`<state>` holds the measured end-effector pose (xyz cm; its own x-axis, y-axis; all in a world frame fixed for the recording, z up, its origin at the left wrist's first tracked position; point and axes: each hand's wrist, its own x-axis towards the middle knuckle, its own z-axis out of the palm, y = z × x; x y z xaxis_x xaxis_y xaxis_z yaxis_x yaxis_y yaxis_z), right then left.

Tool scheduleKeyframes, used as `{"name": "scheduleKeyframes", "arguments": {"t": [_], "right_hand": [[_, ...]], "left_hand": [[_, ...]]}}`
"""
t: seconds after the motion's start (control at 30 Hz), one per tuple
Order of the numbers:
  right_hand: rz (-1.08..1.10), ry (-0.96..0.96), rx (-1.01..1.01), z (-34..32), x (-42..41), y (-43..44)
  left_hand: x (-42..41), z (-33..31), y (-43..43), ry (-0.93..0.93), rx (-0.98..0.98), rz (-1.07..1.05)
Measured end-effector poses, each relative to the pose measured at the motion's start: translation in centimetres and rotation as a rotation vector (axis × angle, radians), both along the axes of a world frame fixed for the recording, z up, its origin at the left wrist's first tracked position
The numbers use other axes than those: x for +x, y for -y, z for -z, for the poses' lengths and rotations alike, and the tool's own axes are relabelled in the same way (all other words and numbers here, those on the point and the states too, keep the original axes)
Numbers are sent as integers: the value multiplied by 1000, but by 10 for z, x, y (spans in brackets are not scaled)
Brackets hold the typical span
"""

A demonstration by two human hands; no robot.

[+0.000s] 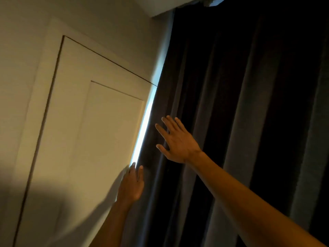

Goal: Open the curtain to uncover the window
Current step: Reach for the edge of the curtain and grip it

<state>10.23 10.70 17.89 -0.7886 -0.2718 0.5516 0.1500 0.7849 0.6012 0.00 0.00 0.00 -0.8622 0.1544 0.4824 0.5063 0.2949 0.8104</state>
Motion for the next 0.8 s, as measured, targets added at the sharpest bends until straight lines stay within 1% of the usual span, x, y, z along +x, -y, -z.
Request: {"name": "scheduleKeyframes", "arguments": {"t": [0.1, 0.13, 0.2, 0.27, 0.37, 0.4, 0.47, 0.6, 0.73, 0.8], "right_hand": [[16, 37, 60, -2, -8, 0], [15, 51, 74, 0, -11, -1], [9, 64, 85, 0, -18, -1], [19, 68, 86, 0, -24, 0], [15, 84, 77, 3, -33, -2], [16, 89, 83, 3, -36, -3], [28, 101, 87, 4, -40, -6], [21, 140, 58, 8, -45, -11], [-16, 124, 69, 14, -46, -13], [-23, 125, 75, 14, -47, -13]], "left_hand": [[-10, 10, -16, 162, 152, 37], [-9, 10, -20, 238, 181, 66], [-14, 11, -30, 328, 230, 94], [-19, 10, -35, 308, 232, 94], [-26, 10, -40, 214, 222, 12], [-28, 11, -41, 218, 218, 0], [-32, 16, -42, 266, 220, 22], [-32, 22, -42, 404, 293, 156], [-27, 23, -48, 496, 287, 292], [-21, 23, -54, 536, 327, 372]]}}
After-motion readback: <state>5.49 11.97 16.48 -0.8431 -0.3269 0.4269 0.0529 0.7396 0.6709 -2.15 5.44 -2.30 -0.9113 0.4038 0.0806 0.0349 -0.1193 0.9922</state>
